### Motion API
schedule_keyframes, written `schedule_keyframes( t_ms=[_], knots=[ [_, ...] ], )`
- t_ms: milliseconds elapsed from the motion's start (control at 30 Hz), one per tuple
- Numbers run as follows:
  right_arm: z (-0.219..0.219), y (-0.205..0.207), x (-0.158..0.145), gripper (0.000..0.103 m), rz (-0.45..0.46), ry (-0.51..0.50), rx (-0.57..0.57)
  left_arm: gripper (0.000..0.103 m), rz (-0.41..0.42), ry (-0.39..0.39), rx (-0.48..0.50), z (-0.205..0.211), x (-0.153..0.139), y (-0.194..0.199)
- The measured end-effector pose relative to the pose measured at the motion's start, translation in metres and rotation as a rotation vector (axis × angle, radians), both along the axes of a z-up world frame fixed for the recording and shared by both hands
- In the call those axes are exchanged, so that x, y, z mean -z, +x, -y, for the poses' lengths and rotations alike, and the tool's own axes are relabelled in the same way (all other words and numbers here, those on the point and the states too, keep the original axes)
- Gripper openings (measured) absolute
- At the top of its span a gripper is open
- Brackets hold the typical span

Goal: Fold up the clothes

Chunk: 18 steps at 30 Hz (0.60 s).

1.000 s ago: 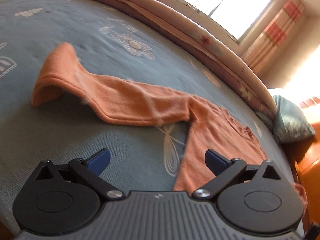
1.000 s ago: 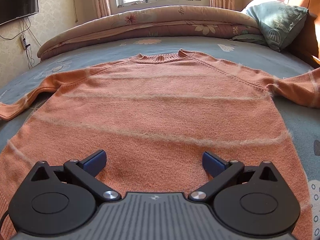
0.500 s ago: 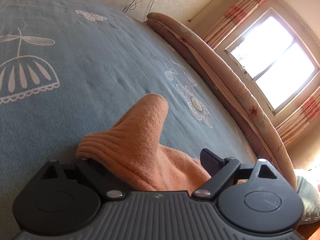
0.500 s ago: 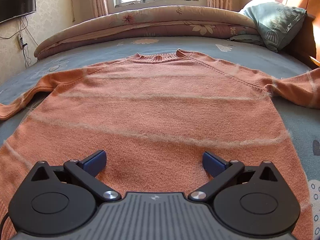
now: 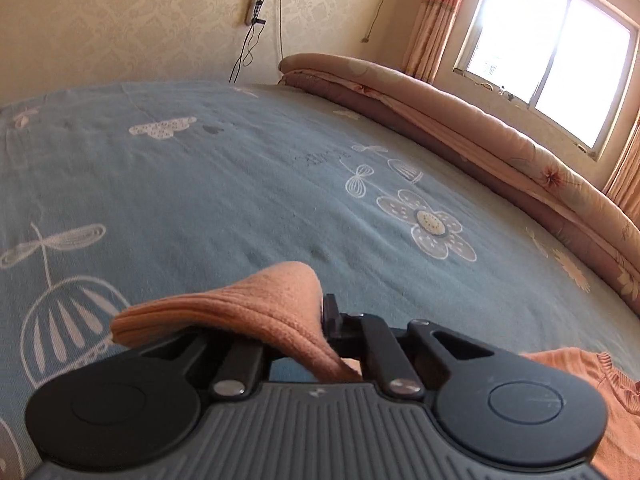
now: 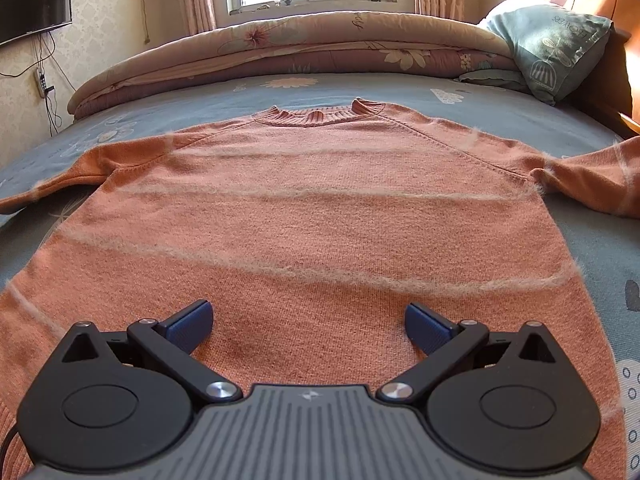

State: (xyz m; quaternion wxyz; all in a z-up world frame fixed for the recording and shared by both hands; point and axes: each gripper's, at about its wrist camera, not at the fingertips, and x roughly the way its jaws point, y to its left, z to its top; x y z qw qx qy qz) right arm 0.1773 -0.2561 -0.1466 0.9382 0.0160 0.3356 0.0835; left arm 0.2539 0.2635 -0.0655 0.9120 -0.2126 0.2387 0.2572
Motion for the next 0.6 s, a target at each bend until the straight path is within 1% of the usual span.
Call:
schedule_keyframes(
  t_ms=[67, 167, 267, 333, 433, 600],
  knots=[
    [-0.001, 0.0, 0.0, 0.103, 0.0, -0.002, 0.001, 0.005, 0.009, 0.053, 0.009, -0.007, -0.018, 0.013],
    [-0.001, 0.0, 0.0, 0.103, 0.0, -0.005, 0.002, 0.005, 0.018, 0.102, 0.015, -0.01, -0.038, 0.032],
    [-0.001, 0.0, 0.0, 0.103, -0.001, -0.008, 0.003, 0.005, 0.078, 0.168, 0.046, -0.002, -0.057, 0.042],
    [-0.001, 0.0, 0.0, 0.103, -0.002, -0.012, 0.002, 0.005, 0.093, 0.206, 0.063, 0.003, -0.062, 0.045],
    [-0.001, 0.0, 0.0, 0.103, -0.002, -0.013, 0.002, 0.005, 0.054, 0.181, 0.048, -0.008, -0.049, 0.046],
    [0.0, -0.001, 0.001, 0.103, -0.002, -0.011, 0.002, 0.008, -0.035, 0.09, 0.002, -0.035, -0.003, 0.038]
  ],
)
